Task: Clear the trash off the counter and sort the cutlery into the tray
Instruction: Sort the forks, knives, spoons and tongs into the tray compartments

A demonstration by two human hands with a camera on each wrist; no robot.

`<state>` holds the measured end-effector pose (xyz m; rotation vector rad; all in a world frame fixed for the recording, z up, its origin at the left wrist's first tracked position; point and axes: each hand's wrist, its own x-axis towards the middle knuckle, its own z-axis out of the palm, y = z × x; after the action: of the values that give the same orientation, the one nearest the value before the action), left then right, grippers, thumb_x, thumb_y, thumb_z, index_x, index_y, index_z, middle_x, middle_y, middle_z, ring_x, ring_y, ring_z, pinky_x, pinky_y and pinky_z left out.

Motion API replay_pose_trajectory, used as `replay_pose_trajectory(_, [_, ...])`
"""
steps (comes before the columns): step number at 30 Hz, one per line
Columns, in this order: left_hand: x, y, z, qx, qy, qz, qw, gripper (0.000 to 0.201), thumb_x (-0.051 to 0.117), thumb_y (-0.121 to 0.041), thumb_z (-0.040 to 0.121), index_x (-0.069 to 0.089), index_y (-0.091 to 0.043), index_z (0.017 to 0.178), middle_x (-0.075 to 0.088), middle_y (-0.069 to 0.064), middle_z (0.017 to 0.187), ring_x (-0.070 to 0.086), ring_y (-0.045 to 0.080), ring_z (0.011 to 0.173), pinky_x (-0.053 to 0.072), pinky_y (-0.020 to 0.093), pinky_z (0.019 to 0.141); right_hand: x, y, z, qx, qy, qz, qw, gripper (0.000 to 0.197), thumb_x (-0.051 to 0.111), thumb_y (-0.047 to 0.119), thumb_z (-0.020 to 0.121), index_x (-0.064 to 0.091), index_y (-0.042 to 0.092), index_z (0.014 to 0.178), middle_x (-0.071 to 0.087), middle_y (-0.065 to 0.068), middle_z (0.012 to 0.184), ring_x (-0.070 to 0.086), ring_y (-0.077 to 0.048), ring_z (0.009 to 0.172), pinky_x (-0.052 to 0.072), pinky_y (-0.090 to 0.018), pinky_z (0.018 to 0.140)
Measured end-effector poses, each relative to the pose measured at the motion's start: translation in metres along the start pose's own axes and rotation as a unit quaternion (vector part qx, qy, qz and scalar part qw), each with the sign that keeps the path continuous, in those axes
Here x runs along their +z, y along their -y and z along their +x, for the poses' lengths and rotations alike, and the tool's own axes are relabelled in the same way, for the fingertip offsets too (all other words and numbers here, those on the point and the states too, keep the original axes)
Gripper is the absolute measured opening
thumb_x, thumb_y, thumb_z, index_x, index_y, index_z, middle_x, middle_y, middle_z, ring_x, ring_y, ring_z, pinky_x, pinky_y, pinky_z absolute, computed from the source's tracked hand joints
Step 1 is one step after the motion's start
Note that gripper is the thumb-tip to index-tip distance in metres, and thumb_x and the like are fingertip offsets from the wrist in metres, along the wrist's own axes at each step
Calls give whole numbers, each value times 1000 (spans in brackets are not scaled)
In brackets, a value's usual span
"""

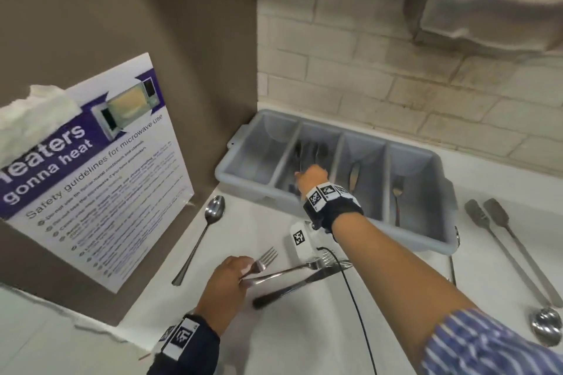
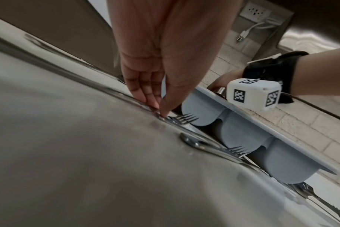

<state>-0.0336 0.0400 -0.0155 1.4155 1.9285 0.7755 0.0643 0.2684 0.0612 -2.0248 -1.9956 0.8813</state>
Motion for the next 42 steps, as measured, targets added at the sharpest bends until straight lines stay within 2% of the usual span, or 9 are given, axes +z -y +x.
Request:
replay_pose_trajectory(4, [1, 4, 3, 2, -8, 26, 1000, 33, 42, 0, 87, 66, -19, 100, 66, -4, 97, 58, 1, 86, 38, -2, 73, 0, -1, 19, 20, 43, -21, 999, 45, 43, 27, 96, 48, -4, 128, 52, -20, 135, 49, -33, 125, 40, -37, 105])
replay_pose_trajectory(9, [-3, 6, 2, -49, -7, 102, 994, 33, 47, -8, 90, 54, -11, 123, 65, 8, 110, 58, 16, 96, 43, 17, 86, 19, -13, 21, -20, 22, -95, 995, 77, 51, 41, 89, 16, 4, 147, 14, -25, 154, 18, -40, 141, 20, -47, 116])
replay_pose_trajectory(17, [-15, 7, 1, -36, 47, 157, 986, 19, 40, -18, 96, 44, -23, 77, 57, -3, 78, 61, 18, 81, 34, 17, 56, -23, -73, -62, -220, -138, 38, 965, 44, 55, 21, 88, 49, 15, 131, 28, -11, 152, 13, -27, 145, -4, -48, 119])
replay_pose_trajectory(26, [-8, -141, 5, 101, 77, -53, 990, 9, 48, -26, 92, 55, -31, 92, 59, -8, 75, 50, 5, 51, 37, 18, 50, -30, -249, -186, -2, -243, 3, 970, 31, 66, 24, 76, 64, 16, 107, 58, -10, 120, 58, -31, 107, 48, -44, 92])
replay_pose_trajectory(30, [54, -218, 44, 133, 107, -132, 976, 29, 42, -12, 94, 56, -22, 118, 64, 14, 96, 57, 34, 82, 52, 40, 74, -28, -277, -210, 111, -173, 46, 977, 39, 73, 24, 74, 61, 14, 109, 48, -4, 115, 59, -25, 99, 51, -37, 89])
replay_pose_trajectory(32, [96, -247, 70, 149, 107, -137, 973, 38, 38, -1, 93, 49, -9, 129, 57, 17, 111, 54, 31, 102, 45, 21, 92, -27, -287, -216, 155, -120, 51, 979, 45, 72, 22, 76, 56, 11, 116, 46, -4, 115, 60, -25, 96, 50, -31, 87])
replay_pose_trajectory(33, [115, -261, 83, 141, 116, -139, 973, 43, 36, 6, 91, 46, -5, 131, 54, 15, 112, 52, 26, 104, 43, 11, 87, -27, -292, -217, 172, -102, 55, 978, 46, 70, 22, 78, 54, 11, 119, 47, -6, 117, 59, -23, 94, 49, -26, 85])
replay_pose_trajectory(39, [182, -285, 149, 53, 211, 72, 973, 39, 36, 5, 90, 46, 6, 128, 48, 26, 137, 50, 39, 120, 47, 33, 90, -39, -306, -214, 214, -84, 110, 967, 8, 65, 15, 81, 59, 19, 84, 52, -1, 95, 52, -13, 80, 47, -22, 80])
replay_pose_trajectory(42, [191, -278, 154, 10, 236, 93, 967, 40, 32, 2, 94, 36, 10, 133, 48, 26, 136, 58, 35, 100, 46, 22, 61, -40, -310, -206, 229, -70, 132, 962, 26, 64, 13, 77, 46, 23, 60, 54, -1, 81, 54, -18, 69, 46, -20, 64])
